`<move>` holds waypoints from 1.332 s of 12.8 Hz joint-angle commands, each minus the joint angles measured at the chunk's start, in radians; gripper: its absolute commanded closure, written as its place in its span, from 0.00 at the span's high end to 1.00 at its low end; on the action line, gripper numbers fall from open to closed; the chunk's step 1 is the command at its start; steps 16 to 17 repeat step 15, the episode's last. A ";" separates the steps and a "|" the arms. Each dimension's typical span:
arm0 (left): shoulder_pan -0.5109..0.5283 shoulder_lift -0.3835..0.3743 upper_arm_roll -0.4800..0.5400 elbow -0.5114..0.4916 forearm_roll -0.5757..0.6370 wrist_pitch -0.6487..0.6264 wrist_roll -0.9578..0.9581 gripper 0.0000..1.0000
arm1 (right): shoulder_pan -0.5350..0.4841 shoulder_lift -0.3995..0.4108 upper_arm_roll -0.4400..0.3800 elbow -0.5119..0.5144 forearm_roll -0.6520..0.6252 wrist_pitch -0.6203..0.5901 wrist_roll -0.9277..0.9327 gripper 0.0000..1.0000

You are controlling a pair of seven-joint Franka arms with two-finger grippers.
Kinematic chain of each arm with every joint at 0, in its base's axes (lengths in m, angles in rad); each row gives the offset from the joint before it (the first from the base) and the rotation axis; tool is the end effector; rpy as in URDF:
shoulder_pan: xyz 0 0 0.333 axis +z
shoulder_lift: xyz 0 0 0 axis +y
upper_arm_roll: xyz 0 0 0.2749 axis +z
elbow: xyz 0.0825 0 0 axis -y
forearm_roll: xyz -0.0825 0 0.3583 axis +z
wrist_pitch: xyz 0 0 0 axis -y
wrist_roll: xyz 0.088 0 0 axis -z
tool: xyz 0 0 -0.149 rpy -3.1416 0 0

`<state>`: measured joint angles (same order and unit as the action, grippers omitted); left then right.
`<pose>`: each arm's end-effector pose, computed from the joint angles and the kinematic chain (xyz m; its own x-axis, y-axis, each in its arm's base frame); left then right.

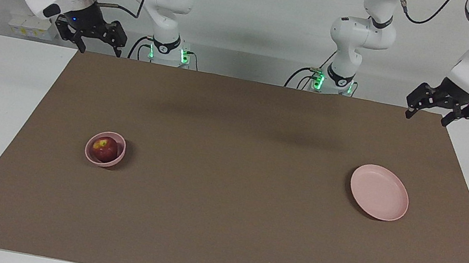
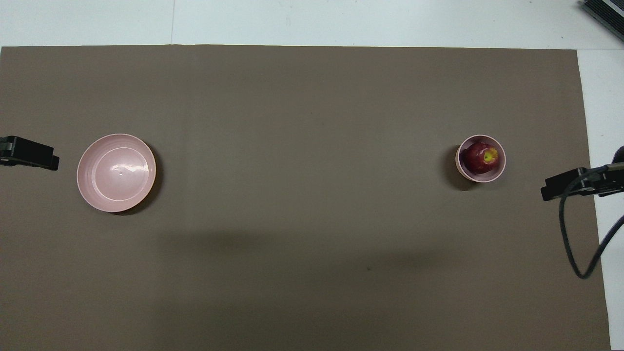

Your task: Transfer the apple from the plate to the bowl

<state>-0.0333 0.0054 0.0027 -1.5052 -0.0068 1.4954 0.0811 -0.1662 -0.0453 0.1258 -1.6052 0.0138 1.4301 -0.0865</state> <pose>0.5221 -0.0170 0.5610 0.9936 -0.1120 -0.0146 -0.1119 -0.9937 0.0080 0.4951 -0.0167 0.5384 0.9906 0.0475 -0.1286 0.0454 -0.9988 -0.0193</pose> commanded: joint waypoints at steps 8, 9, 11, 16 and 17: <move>-0.004 0.005 0.000 0.016 0.011 -0.014 0.006 1.00 | -0.026 -0.002 0.012 0.011 0.008 -0.007 -0.016 1.00; -0.004 0.005 0.000 0.014 0.011 -0.014 0.005 1.00 | -0.021 -0.002 0.014 0.011 0.008 -0.007 -0.018 1.00; -0.004 0.005 0.000 0.016 0.011 -0.014 0.006 1.00 | -0.018 0.005 0.012 0.011 -0.003 0.080 -0.018 1.00; -0.005 0.005 0.000 0.014 0.011 -0.012 0.006 1.00 | -0.021 0.004 0.011 0.007 0.005 0.119 -0.013 1.00; -0.005 0.005 0.000 0.014 0.011 -0.012 0.006 1.00 | -0.021 0.004 0.011 0.007 0.005 0.119 -0.013 1.00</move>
